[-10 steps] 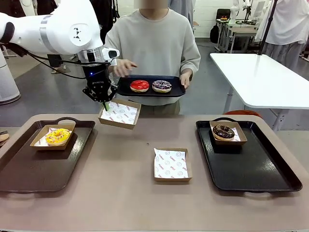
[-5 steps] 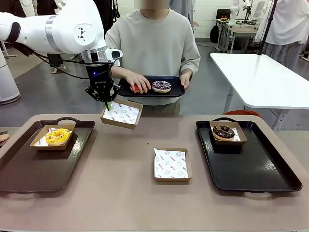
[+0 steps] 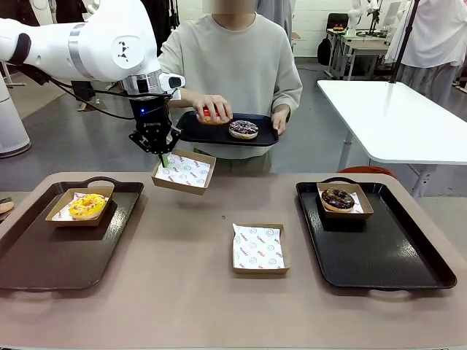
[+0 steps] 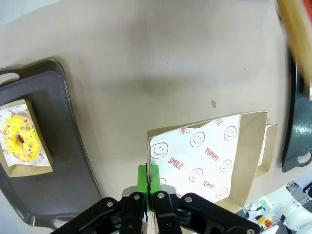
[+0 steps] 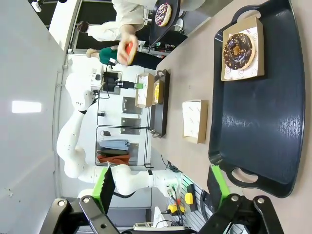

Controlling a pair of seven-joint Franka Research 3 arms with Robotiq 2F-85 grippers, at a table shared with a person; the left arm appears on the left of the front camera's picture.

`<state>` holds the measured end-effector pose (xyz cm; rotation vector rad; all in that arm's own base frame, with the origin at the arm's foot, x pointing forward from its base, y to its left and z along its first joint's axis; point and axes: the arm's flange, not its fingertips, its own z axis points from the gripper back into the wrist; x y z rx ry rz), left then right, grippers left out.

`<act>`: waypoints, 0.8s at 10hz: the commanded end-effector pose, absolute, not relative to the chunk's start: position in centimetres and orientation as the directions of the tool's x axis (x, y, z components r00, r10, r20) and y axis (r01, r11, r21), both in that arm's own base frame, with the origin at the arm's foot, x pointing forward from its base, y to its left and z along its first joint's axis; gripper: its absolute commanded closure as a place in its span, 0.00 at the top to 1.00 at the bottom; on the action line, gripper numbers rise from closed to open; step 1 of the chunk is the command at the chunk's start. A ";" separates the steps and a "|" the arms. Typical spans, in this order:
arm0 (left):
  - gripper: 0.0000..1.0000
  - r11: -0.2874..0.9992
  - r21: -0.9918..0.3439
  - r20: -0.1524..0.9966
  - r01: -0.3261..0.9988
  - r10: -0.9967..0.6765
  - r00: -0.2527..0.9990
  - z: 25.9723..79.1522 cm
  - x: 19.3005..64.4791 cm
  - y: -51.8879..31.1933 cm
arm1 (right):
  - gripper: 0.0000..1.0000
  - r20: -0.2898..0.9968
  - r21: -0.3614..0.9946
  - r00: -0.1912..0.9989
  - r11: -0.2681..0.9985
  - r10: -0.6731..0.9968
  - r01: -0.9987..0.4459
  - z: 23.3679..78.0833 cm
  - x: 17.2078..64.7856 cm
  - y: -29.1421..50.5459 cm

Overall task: Individually package the donuts and arrange them on the tray.
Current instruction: Place the picked Paper togo box on the Handle tray while simultaneously picking up another Paper togo box from the table with the other hand.

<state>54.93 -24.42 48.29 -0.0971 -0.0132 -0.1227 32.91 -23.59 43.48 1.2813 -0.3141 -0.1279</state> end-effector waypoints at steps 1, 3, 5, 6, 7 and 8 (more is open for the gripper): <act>0.00 0.988 -0.097 0.028 0.119 -0.117 0.993 48.4 54.6 -24.2 | 1.00 0.154 0.954 0.949 0.290 -0.277 -0.070 43.5 32.7 -23.2; 0.00 0.988 -0.097 0.028 0.119 -0.117 0.993 48.4 54.6 -24.2 | 1.00 0.154 0.954 0.949 0.290 -0.277 -0.070 43.5 32.7 -23.2; 0.00 0.988 -0.097 0.028 0.119 -0.117 0.993 48.4 54.6 -24.2 | 1.00 0.154 0.954 0.949 0.290 -0.277 -0.070 43.5 32.7 -23.2; 0.00 0.988 -0.097 0.028 0.119 -0.117 0.993 48.4 54.6 -24.2 | 1.00 0.154 0.954 0.949 0.290 -0.277 -0.070 43.5 32.7 -23.2; 0.00 0.988 -0.097 0.028 0.119 -0.117 0.993 48.4 54.6 -24.2 | 1.00 0.154 0.954 0.949 0.290 -0.277 -0.070 43.5 32.7 -23.2; 0.00 0.988 -0.097 0.028 0.119 -0.117 0.993 48.4 54.6 -24.2 | 1.00 0.154 0.954 0.949 0.290 -0.277 -0.070 43.5 32.7 -23.2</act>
